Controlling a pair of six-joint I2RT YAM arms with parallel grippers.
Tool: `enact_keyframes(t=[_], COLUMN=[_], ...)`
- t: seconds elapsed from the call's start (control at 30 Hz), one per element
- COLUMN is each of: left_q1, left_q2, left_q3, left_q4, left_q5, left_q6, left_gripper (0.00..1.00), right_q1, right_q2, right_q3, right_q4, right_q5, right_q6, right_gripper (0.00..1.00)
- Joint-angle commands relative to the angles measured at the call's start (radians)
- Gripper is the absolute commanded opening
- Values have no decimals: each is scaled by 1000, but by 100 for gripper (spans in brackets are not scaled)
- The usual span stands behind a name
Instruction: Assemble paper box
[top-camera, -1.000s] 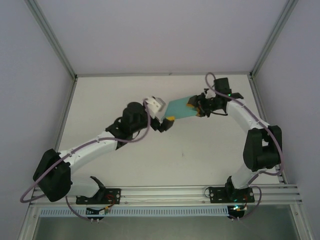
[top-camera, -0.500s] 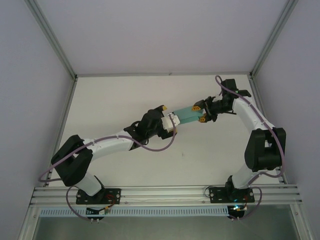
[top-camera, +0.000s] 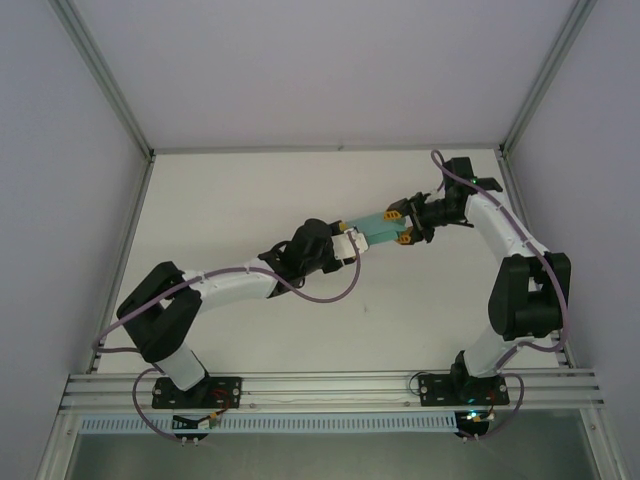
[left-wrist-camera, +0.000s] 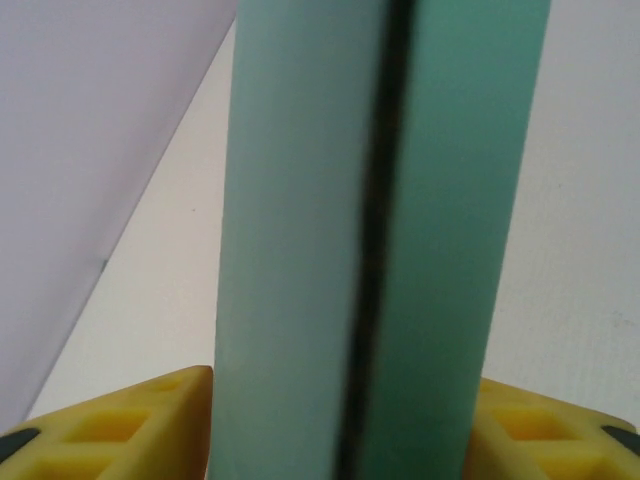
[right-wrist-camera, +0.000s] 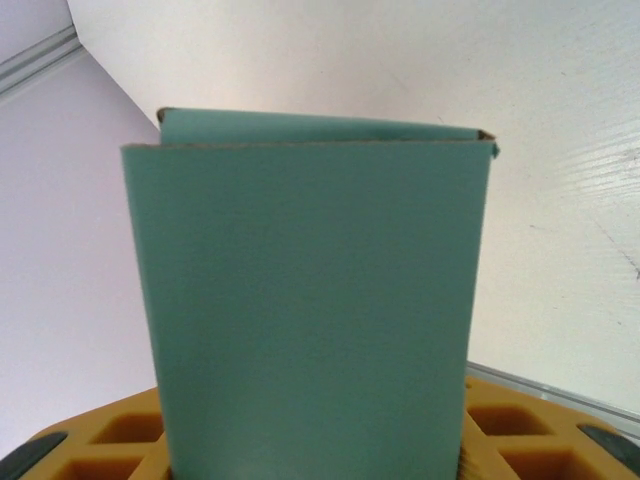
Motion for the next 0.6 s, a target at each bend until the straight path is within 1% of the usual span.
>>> enact_keyframes(t=[0.0, 0.07, 0.17, 0.27, 0.3, 0.33, 0.37, 0.4, 0.43, 0.47, 0.53, 0.57], left_q1=[-2, -2, -2, -2, -2, -2, -2, -1, -2, -2, 3, 5], left_q2=[-29, -32, -33, -38, -43, -48, -55, -60, -64, -67, -67, -69], left_q3=[29, 31, 45, 72, 78, 82, 86, 94, 110, 129, 165, 176], left_q4=[2, -7, -22, -71, -94, -115, -150, -196, -253, -319, -458, -521], left_q5=[17, 16, 25, 33, 41, 43, 49, 54, 57, 49, 57, 70], left_q6=[-12, -12, -19, -39, -41, -42, -42, -47, -56, -74, -110, -121], left_gripper=[50, 46, 46, 41, 38, 38, 37, 37, 36, 34, 29, 29], right_q1=[1, 2, 3, 1, 2, 0, 2, 2, 2, 1, 1, 1], right_q2=[8, 4, 6, 5, 1, -4, -15, -28, -40, -59, -101, -129], right_q3=[24, 24, 33, 45, 52, 55, 57, 56, 56, 54, 31, 6], right_q4=[-55, -47, -56, -57, -57, -50, -32, -16, -7, 14, 82, 142], right_q5=[0, -1, 6, 34, 51, 72, 109, 157, 220, 287, 418, 461], right_q6=[-42, -48, -63, -87, -97, -107, -119, -131, -142, -168, -234, -285], right_gripper=[49, 49, 53, 55, 58, 61, 69, 73, 84, 100, 100, 100])
